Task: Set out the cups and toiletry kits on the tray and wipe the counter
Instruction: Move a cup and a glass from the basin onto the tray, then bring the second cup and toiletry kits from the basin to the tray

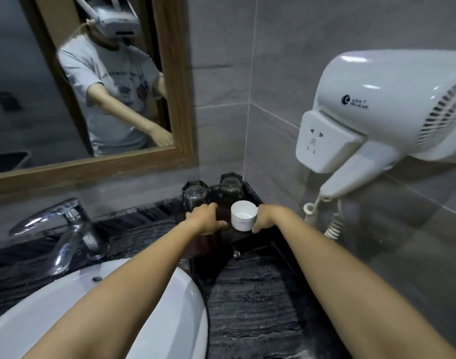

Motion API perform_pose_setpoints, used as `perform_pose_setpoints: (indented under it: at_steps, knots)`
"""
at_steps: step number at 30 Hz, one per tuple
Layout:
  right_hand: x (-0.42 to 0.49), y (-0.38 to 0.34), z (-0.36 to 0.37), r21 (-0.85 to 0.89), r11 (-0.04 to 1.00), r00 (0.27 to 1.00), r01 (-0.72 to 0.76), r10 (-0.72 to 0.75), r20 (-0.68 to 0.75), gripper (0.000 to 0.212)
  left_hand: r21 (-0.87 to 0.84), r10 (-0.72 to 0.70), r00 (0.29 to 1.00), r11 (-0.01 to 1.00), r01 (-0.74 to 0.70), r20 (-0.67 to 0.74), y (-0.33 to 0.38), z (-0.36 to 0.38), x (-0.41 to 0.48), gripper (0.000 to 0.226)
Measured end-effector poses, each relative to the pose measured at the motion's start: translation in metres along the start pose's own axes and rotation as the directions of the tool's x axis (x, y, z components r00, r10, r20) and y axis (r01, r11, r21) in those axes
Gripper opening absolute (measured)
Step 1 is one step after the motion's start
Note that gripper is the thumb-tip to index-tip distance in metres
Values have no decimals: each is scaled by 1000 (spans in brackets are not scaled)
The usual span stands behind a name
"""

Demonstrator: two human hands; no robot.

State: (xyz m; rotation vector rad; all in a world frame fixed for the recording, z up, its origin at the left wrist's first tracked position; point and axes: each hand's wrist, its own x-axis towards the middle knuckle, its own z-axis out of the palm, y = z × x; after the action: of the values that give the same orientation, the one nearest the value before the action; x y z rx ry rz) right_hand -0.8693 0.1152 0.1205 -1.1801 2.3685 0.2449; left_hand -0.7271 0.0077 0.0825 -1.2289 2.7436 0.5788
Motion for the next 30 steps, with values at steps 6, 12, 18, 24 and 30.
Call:
perform_pose_setpoints:
  at_steps: [6, 12, 18, 24, 30]
  knots:
    - [-45, -56, -18, -220, 966, 928, 136, -46, 371, 74, 189, -1, 954, 980, -58, 299, -32, -42, -64, 52]
    - [-74, -142, -24, -181, 902, 840, 391, -270, 470, 69, -112, -114, 941, 981, 157, 318, -88, -97, -148, 48]
    - [-118, -249, -16, -186, 770, 723, 611, -446, 528, 52, -176, -341, 920, 910, 375, 194, -168, -144, -243, 40]
    - [-181, -357, -6, -145, 617, 578, 773, -593, 560, 51, -225, -569, 811, 780, 584, 131, -250, -160, -356, 38]
    - [-238, -453, 23, -121, 496, 470, 860, -679, 563, 49, -292, -723, 682, 632, 718, 110, -325, -154, -450, 39]
